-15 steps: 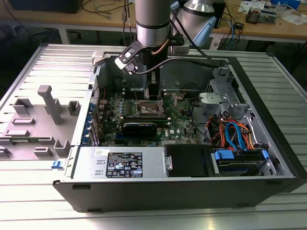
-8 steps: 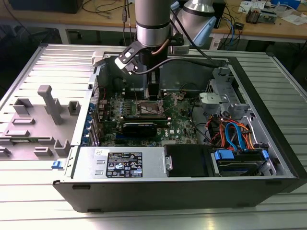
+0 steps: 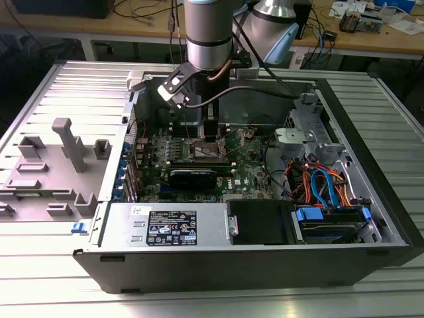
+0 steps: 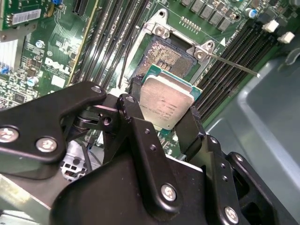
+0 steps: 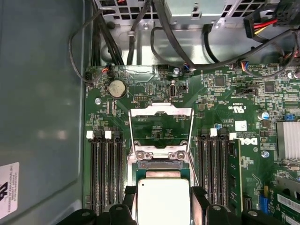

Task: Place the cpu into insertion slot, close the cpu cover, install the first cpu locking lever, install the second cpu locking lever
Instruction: 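Place the cpu into insertion slot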

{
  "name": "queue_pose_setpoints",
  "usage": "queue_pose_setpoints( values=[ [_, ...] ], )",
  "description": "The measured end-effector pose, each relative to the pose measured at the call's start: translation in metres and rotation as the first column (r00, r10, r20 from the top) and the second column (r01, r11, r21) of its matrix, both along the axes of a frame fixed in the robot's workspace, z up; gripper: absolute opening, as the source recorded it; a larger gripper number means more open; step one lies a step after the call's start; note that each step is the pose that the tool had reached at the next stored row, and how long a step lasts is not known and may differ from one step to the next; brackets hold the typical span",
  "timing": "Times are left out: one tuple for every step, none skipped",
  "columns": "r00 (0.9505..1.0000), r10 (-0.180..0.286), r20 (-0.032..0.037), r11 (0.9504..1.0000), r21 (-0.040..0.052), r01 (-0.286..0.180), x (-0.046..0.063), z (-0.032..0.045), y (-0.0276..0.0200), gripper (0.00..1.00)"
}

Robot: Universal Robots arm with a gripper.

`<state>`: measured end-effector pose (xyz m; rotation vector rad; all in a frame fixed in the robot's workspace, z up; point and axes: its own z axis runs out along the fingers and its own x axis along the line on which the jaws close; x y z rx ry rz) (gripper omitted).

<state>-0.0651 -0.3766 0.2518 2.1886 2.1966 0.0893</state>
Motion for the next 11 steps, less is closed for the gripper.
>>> queue_pose_setpoints(
  values=[
    [1.0000,0.005,0.0000,1.0000,0.0000,-0.005,0.000,-0.0016,0.0000,0.54],
    [0.9999,0.011,0.0000,0.9999,-0.0001,-0.011,0.000,-0.0050,0.0000,0.54],
    [0.9999,0.011,-0.0001,0.9999,-0.0001,-0.011,0.000,-0.0071,0.0000,0.54],
    [0.9999,0.011,0.0000,0.9999,0.0000,-0.011,0.000,-0.0089,0.0000,0.54],
    [0.9999,0.011,0.0000,0.9999,0.0000,-0.011,0.000,-0.0119,0.0000,0.54],
    [0.9999,0.011,0.0000,0.9999,0.0000,-0.011,0.000,-0.0138,0.0000,0.54],
    [0.9999,0.012,0.0001,0.9999,-0.0001,-0.012,0.000,-0.0156,0.0000,0.54],
    [0.9999,0.014,-0.0001,0.9999,-0.0007,-0.014,0.000,-0.0179,0.0001,0.54],
    [0.9999,0.016,0.0000,0.9999,-0.0008,-0.016,-0.001,-0.0192,0.0001,0.54],
    [0.9999,0.016,0.0000,0.9999,-0.0008,-0.016,-0.001,-0.0197,0.0001,0.54],
    [0.9999,0.017,-0.0001,0.9999,-0.0010,-0.017,-0.001,-0.0202,0.0001,0.54]
  ],
)
